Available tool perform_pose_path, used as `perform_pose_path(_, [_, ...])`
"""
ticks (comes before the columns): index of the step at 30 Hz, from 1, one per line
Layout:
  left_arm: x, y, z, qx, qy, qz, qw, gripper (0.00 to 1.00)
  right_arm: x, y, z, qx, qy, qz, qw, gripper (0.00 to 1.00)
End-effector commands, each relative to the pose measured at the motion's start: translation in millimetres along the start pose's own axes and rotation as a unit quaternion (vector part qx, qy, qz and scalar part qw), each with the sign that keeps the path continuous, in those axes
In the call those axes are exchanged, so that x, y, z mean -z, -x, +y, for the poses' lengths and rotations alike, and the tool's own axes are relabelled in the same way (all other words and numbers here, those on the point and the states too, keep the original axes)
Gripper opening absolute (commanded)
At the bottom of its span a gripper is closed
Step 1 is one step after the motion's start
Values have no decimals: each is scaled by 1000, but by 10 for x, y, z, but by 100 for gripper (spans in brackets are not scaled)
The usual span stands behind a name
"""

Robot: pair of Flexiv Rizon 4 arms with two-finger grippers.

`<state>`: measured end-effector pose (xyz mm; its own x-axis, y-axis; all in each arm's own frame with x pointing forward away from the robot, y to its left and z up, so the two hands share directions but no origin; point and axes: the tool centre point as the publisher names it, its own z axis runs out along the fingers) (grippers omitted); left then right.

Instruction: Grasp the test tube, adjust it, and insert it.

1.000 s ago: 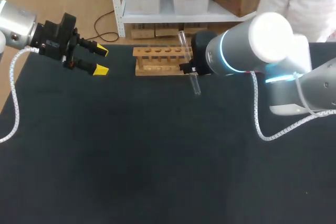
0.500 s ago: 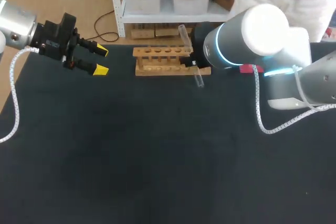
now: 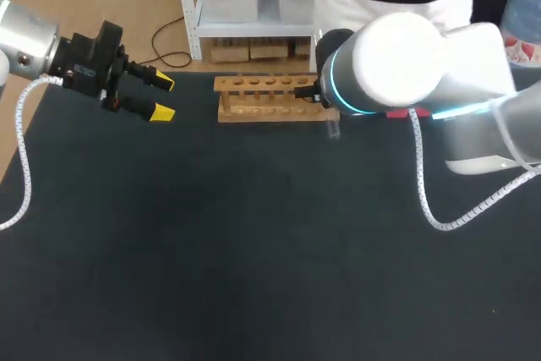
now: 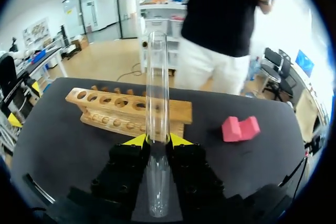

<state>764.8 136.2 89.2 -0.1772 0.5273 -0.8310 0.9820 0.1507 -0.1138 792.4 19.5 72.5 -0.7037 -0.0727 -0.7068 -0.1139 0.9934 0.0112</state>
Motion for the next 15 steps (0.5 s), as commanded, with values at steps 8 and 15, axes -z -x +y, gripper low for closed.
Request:
perform_pose_path(8, [-3,-8,9,-1,-1,0,1000,100,365,-89,-62,-22,-49,-29,998,0])
perform_pose_path(15, [-3,-8,9,-1,-1,0,1000,100,192,-140,-59,-11,-53,-14,998,0])
